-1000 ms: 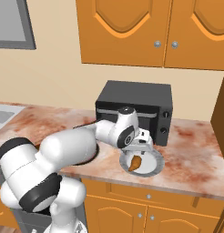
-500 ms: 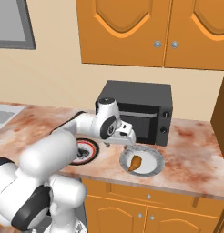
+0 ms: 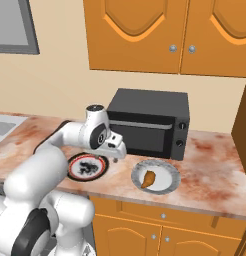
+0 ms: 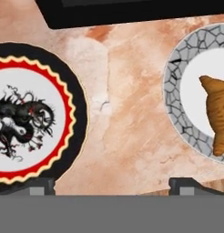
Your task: Place the pastries on the plates.
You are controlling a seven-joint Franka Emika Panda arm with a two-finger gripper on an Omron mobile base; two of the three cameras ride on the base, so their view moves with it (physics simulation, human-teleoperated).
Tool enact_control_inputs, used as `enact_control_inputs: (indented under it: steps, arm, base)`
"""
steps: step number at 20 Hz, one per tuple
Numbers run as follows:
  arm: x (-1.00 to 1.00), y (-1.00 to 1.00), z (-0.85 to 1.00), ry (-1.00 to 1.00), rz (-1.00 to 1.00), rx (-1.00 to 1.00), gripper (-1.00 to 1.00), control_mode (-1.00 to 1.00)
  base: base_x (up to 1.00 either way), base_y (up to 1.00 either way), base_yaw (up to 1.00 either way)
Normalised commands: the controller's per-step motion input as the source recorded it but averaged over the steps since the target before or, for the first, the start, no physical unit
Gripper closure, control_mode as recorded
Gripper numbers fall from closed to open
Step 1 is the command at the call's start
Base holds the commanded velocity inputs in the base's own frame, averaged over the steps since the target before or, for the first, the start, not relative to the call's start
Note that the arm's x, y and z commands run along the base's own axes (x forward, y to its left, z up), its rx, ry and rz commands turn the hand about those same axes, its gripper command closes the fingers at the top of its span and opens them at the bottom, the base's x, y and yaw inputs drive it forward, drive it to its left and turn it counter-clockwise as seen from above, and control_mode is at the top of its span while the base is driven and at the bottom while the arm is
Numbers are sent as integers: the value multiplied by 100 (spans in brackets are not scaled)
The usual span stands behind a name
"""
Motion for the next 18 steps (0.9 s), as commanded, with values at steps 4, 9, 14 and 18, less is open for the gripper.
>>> enact_control_inputs:
  steps: [4,9,14,18]
  arm:
    - [0,69,8,9,0,12,-100,-100]
    - [0,77,2,11,0,8,-100,-100]
    - [0,77,0,9,0,3,-100,-100]
    - [0,64,0,8,0,0,-100,-100]
  base:
    - [0,0,0]
    - [0,0,0]
    - [0,0,0]
    - [0,0,0]
